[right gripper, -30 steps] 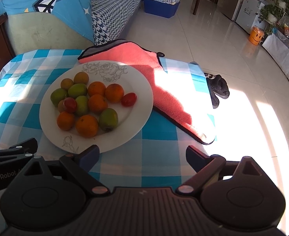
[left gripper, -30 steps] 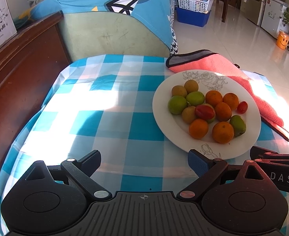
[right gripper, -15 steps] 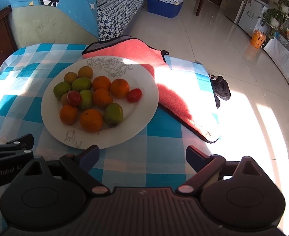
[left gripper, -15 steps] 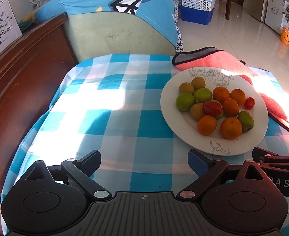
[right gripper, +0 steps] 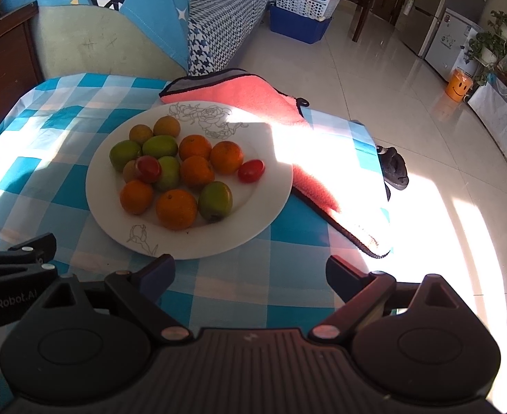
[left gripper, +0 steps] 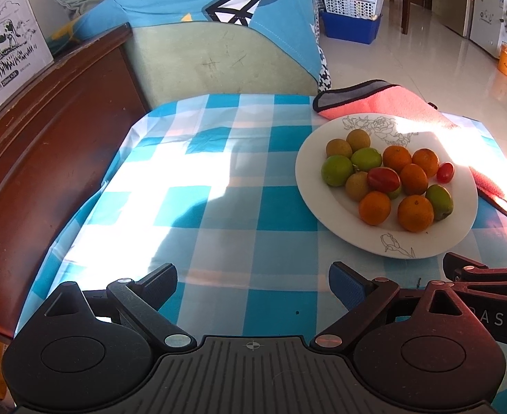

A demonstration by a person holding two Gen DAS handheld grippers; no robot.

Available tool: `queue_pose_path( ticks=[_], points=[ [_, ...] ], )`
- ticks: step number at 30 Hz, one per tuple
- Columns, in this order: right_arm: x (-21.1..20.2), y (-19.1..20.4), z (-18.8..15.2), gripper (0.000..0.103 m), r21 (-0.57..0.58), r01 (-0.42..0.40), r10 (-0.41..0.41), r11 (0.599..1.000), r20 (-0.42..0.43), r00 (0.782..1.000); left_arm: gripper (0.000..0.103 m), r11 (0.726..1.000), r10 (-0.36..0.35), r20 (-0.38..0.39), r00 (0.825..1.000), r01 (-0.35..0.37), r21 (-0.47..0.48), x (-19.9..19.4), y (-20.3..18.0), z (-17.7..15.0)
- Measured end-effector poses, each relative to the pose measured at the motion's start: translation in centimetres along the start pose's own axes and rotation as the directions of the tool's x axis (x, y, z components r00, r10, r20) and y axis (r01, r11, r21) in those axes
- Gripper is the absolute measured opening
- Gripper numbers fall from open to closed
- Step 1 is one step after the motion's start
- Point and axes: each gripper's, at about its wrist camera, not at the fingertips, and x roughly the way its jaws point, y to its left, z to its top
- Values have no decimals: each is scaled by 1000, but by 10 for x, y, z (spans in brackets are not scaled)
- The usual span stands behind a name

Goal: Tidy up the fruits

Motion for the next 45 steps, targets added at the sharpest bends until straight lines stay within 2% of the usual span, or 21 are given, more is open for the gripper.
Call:
queue_pose_path(
  ticks=[12,21,29,35,38,45],
  points=[
    [-7,10,-36,94,3,-54,54,999,-34,998,96,1000,13,-35,999,-13,0,-11,11,-40],
    [-11,16,-71,94,28,-102,103,994,-41,994,96,1000,-8,-60,998,7,-25,-20,23,-65],
    [-18,24,-90,95,12,-185,184,983,59,981,96,996,-18,-57,998,13,-86,-28,42,-72],
    [-19,36,-100,98,-76,-214,223,974,143,964,96,992,-24,-48,999,18,-126,-34,53,-74],
    [-16,40,-102,102,-84,-216,228,973,174,958,96,990,-30,-45,999,24,-138,-35,56,-74],
    [-8,47,-101,102,-109,-223,243,969,246,938,96,990,-35,-41,999,29,-141,-38,55,-73]
  ],
)
